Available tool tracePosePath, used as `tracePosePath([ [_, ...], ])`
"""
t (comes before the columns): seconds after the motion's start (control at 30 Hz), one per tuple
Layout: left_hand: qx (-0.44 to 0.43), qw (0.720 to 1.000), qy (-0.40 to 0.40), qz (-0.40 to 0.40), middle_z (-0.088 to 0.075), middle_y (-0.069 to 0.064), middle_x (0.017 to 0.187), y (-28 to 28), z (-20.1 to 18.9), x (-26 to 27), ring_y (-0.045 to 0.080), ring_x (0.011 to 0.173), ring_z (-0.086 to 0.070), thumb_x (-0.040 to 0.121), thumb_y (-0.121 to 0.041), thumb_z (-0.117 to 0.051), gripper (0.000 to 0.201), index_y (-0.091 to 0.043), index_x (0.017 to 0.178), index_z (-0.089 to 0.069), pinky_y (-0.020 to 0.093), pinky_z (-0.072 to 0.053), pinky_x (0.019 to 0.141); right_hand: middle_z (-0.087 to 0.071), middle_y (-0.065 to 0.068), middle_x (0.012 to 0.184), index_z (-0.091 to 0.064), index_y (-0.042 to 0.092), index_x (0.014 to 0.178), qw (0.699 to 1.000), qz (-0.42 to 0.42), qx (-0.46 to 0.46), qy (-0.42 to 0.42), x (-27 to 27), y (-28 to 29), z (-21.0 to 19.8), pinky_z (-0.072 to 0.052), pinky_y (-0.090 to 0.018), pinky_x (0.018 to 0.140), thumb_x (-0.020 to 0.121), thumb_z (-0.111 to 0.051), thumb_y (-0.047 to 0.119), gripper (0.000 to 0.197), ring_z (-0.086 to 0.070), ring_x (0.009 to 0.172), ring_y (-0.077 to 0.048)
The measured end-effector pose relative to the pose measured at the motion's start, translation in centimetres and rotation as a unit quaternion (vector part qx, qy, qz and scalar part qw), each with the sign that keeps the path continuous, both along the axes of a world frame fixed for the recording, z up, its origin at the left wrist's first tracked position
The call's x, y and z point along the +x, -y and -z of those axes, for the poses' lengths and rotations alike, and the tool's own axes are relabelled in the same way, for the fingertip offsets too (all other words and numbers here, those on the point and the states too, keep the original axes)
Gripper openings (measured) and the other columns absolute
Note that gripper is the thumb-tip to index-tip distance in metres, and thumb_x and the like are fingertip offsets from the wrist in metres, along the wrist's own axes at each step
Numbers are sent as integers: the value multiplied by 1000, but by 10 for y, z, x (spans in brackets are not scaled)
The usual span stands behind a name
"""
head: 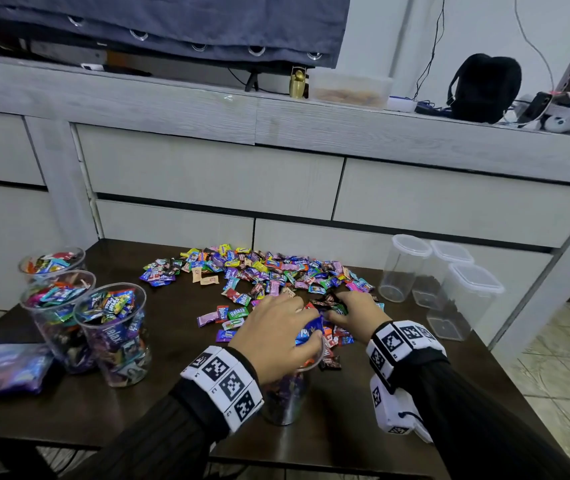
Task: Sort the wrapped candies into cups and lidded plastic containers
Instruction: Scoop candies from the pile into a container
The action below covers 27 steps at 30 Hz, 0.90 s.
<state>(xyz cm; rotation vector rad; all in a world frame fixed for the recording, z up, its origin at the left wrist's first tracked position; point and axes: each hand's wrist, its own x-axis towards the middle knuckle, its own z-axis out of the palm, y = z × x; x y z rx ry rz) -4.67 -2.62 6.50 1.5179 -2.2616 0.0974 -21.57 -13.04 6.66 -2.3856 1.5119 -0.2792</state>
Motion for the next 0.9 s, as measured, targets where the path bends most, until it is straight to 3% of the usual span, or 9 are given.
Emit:
tracePosePath([
  [0.1,35,999,-35,3,-55,-1,102,1,0,0,16,103,-45,90,-48,-36,50,-18,122,-61,31,-29,87,-64,-16,99,-62,1,105,1000,3,2,-7,-1,0,-1,-36,-30,67,92,-59,29,30,-58,90,-27],
  [0.23,44,995,-87,10,-48,1,107,0,0,1,14,103,-42,94,-43,-50,37,-10,94,-68,32,-33,92,-64,-17,95,-61,1,99,1000,4,-7,-18,-4,0,-1,-30,-29,63,92,-58,29,29,-49,76,-21],
  [0.37,34,994,-105,15,-50,0,101,-1,1,3,13,98,-44,91,-39,-53,37,-5,85,-67,29,-35,90,-64,-16,95,-62,2,100,1000,6,-2,-20,-6,1,-1,-32,-29,63,92,-58,30,29,-51,77,-21],
  [0.63,52,994,-93,16,-49,-3,87,-2,-1,3,12,87,-44,83,-41,-48,37,-10,77,-68,30,-37,83,-64,-12,98,-61,5,105,1000,5,14,-24,-4,3,1,-38,-28,67,93,-58,31,29,-54,81,-20],
  [0.77,24,992,-122,36,-51,-3,91,-2,-1,3,12,92,-43,85,-35,-62,21,-15,80,-66,29,-38,85,-64,-13,99,-61,5,107,1000,3,17,-23,-3,3,2,-37,-28,68,93,-57,30,29,-52,81,-18],
  [0.9,8,990,-139,35,-50,-6,92,-2,2,4,8,93,-42,84,-36,-64,21,-17,76,-63,22,-34,87,-64,-13,101,-61,5,109,1000,-2,17,-20,-2,4,3,-36,-26,68,93,-57,29,29,-52,83,-19],
])
